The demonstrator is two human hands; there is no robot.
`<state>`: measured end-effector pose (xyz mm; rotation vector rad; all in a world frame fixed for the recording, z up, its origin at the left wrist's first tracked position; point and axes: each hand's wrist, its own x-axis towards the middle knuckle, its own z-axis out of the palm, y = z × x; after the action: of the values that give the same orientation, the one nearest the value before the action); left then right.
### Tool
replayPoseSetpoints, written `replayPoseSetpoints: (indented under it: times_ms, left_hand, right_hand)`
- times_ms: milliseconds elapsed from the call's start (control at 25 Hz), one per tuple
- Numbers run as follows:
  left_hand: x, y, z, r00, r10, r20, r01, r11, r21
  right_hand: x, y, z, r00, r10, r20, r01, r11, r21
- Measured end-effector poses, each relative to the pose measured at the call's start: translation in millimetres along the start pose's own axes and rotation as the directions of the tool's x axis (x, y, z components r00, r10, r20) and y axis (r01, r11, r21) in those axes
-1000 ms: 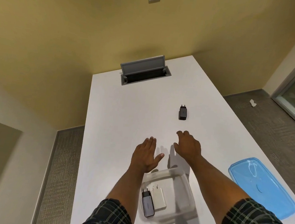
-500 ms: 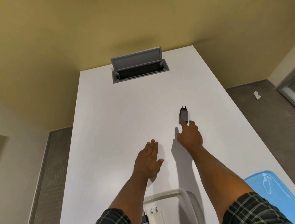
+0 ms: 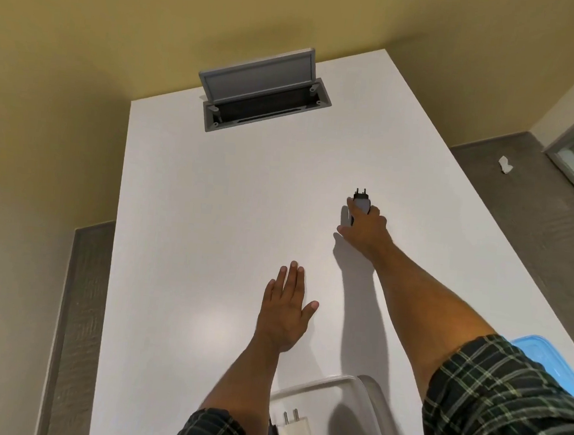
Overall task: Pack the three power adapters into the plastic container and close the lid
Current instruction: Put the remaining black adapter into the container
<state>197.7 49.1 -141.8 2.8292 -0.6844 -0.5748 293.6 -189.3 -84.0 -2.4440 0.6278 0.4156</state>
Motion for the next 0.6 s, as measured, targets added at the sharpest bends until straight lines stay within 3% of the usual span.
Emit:
replayPoseSetpoints:
  times_ms: [280, 600]
  left_hand:
    - [-2.4, 2.5, -2.4, 1.0, -0.001, -0.009, 0.001, 1.0, -0.003]
    - [-2.5, 4.4, -29.0, 0.986, -0.025, 0.167, 0.029, 0.999, -0.023]
  right_hand:
    - [-5.5, 7.6, 8.8, 0.979, -0.072, -0.189, 0.053, 0.993, -0.106]
    - [-39.6, 18.5, 15.0, 0.994, -0.068, -0.085, 0.056, 0.989, -0.14]
